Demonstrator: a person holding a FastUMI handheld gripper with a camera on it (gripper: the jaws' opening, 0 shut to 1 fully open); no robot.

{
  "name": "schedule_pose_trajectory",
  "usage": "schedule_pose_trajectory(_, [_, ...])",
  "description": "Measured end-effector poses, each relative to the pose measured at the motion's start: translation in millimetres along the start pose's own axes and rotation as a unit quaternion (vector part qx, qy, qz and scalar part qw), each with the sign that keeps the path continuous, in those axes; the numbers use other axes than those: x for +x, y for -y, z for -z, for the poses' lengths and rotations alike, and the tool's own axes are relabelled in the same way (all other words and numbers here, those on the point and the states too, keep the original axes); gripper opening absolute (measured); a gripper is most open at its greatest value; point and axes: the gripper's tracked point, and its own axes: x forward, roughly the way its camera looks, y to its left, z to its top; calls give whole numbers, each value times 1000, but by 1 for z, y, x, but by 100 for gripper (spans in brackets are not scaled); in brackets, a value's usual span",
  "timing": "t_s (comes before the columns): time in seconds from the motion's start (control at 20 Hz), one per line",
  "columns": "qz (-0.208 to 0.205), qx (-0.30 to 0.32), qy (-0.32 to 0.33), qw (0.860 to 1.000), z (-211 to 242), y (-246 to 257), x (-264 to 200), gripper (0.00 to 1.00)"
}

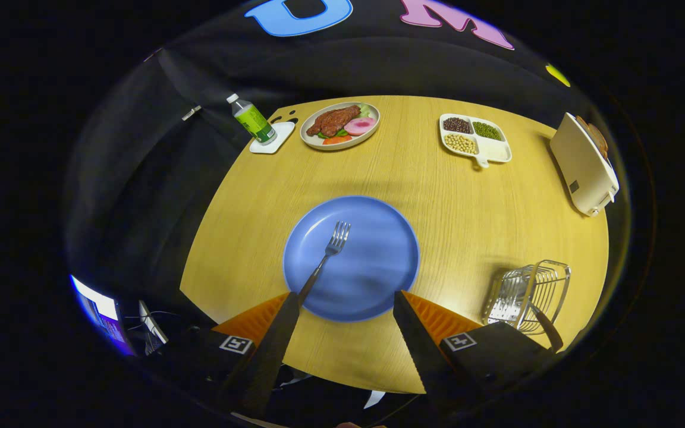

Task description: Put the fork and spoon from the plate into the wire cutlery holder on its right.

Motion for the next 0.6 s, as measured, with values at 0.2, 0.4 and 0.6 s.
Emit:
schedule_pose_trajectory(0.2, [2,10,-34,999,7,-16,41,100])
schedule_pose_trajectory(0.4, [20,8,-62,998,16,-20,75,100])
schedule_pose_trajectory(0.6, [43,2,-78,996,25,-16,93,98])
